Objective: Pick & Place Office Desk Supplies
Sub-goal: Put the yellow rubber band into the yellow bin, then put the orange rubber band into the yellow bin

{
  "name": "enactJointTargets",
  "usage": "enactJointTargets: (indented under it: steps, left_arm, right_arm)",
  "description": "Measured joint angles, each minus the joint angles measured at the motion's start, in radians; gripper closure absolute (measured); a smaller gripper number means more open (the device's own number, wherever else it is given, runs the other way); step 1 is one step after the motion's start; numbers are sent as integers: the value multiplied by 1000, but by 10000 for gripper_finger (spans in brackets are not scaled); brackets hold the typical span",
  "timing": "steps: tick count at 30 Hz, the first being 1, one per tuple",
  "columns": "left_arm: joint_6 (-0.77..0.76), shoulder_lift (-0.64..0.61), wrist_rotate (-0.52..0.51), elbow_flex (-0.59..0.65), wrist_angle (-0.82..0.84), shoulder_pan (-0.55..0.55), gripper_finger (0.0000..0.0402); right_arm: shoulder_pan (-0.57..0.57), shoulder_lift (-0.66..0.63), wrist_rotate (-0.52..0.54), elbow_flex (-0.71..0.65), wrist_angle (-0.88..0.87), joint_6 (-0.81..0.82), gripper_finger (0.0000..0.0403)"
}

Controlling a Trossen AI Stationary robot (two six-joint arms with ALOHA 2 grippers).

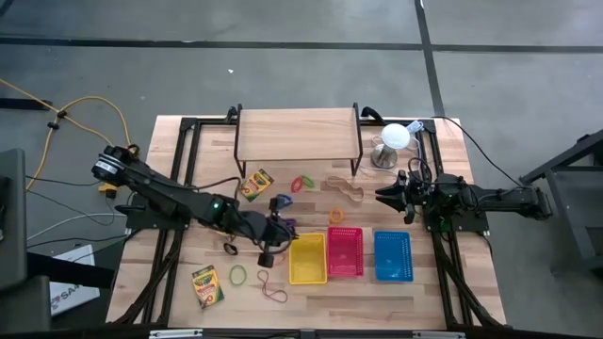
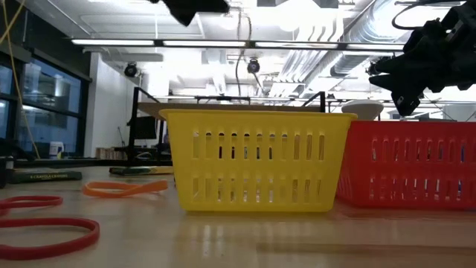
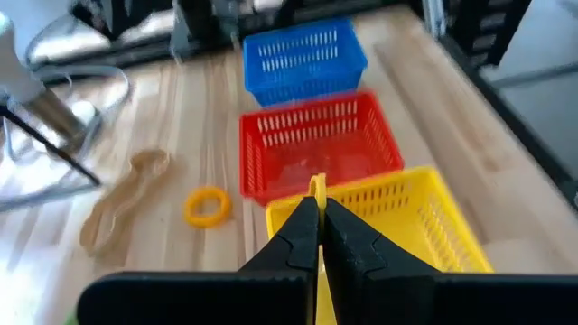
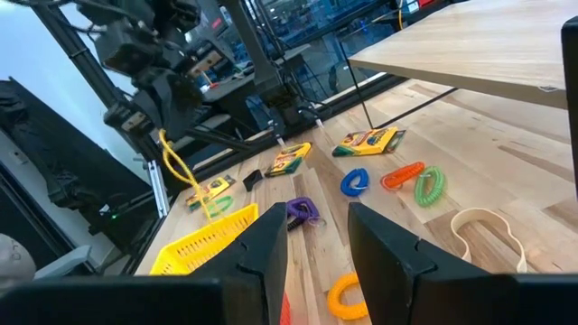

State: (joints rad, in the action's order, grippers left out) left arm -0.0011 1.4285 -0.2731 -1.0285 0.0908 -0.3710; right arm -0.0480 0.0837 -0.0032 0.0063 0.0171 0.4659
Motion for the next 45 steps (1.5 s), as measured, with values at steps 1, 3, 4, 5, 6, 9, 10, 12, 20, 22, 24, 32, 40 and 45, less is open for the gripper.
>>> enactJointTargets:
  steps: [1,3,4,5,6,9,10,12,20,22,24,32,40,45]
  left_arm:
    - [-5,12,0,0,-7,0,401]
    - [-24,30,0,-1,-9,0,401]
    - [-39,41,0,0,3,0,401]
    - [-52,55,1,0,-5,0,401]
    - [-60,69,3,0,-12,0,401]
    - [-79,100,12,0,-23,0,401]
    - [-82,108,16,-1,-35,0,401]
    - [-83,112,18,1,-19,0,401]
    - [-80,124,29,0,-21,0,401]
    - [-79,124,32,0,-21,0,401]
    - [-79,124,33,0,-22,0,396]
    - [-82,177,60,0,-32,0,377]
    - [-91,191,118,0,-47,16,375]
    - [-94,191,121,0,-47,15,375]
  right_arm:
    - [0,0,0,0,0,0,296]
    - [0,0,0,0,0,0,296]
    - [0,0,0,0,1,0,296]
    - [0,0,0,0,0,0,296]
    - [0,0,0,0,-1,0,296]
    - [0,5,0,0,0,0,296]
    - [0,5,0,0,0,0,296]
    - [0,9,0,0,1,0,296]
    - [0,18,0,0,1,0,296]
    - [0,20,0,0,1,0,296]
    - [0,20,0,0,1,0,296]
    - [0,21,0,0,0,0,296]
    - [0,20,0,0,1,0,296]
    - [0,20,0,0,1,0,296]
